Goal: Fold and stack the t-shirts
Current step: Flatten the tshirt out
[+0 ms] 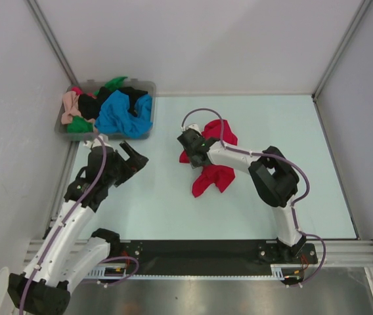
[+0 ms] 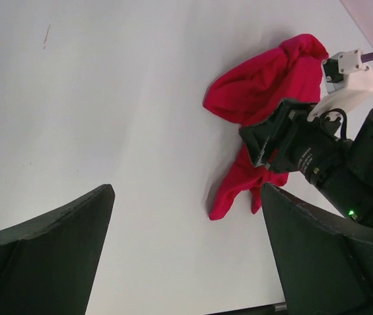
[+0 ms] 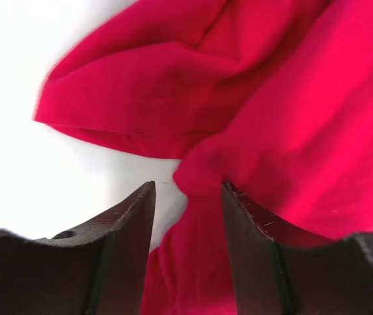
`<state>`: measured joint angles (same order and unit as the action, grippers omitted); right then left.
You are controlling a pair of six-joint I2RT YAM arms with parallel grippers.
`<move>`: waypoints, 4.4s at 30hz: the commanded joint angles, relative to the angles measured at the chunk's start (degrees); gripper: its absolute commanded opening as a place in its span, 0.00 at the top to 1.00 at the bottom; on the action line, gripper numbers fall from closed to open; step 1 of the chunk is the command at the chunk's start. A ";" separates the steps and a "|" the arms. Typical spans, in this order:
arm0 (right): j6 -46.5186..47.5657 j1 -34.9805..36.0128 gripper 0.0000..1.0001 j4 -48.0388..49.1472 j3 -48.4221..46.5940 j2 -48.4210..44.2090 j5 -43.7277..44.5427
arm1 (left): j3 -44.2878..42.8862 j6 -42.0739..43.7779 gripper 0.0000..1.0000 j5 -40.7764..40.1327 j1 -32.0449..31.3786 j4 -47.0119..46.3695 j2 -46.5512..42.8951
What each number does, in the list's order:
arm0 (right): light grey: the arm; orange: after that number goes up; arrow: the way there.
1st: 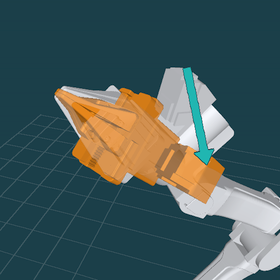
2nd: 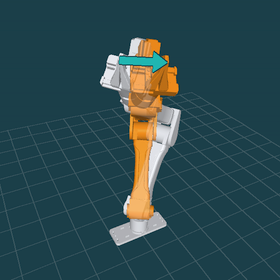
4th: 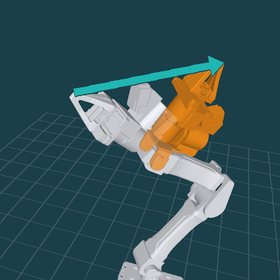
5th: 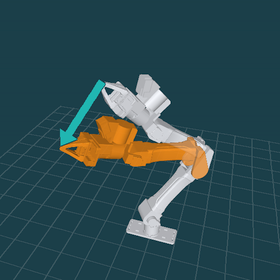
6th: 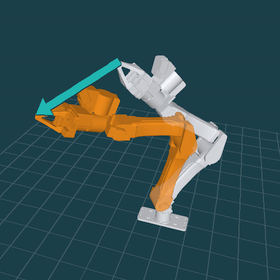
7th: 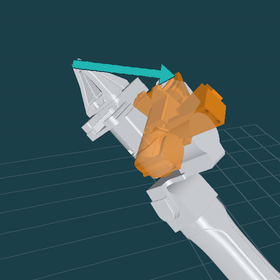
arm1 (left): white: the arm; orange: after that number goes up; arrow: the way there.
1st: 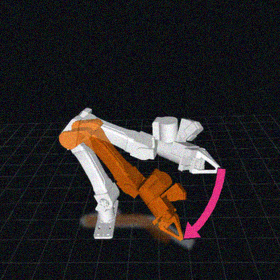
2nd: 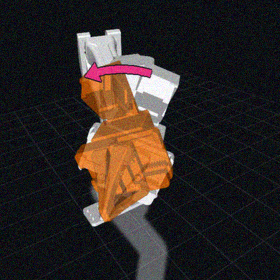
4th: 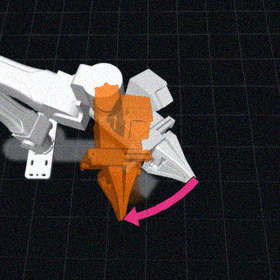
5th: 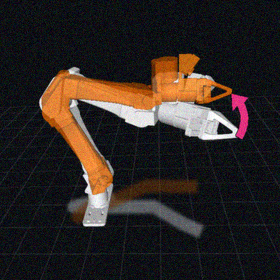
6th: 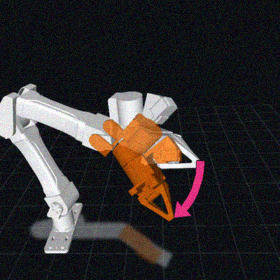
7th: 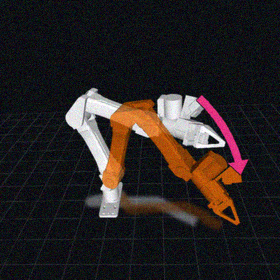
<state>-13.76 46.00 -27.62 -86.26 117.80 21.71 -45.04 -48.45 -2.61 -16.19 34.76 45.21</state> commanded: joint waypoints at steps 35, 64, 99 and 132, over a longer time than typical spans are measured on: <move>3.13 1.20 0.25 -3.58 -8.75 2.95 4.30 | 1.27 7.31 0.01 7.54 0.80 -13.59 17.63; 4.36 -10.30 1.00 4.93 5.12 -21.54 -17.19 | -8.56 5.56 0.05 8.06 -7.54 -30.10 37.48; -6.63 -20.42 1.00 18.74 22.80 -26.92 -29.27 | -13.59 -24.93 0.20 8.32 -19.67 -44.24 55.42; 8.22 -23.76 1.00 -7.44 -7.32 -35.88 -31.20 | -55.13 23.56 1.00 -19.00 -14.31 -0.25 23.18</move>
<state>-9.74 22.44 -29.52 -84.31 84.84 -7.79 -90.87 -35.75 -14.11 -30.39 27.94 74.81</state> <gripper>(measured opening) 0.018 0.010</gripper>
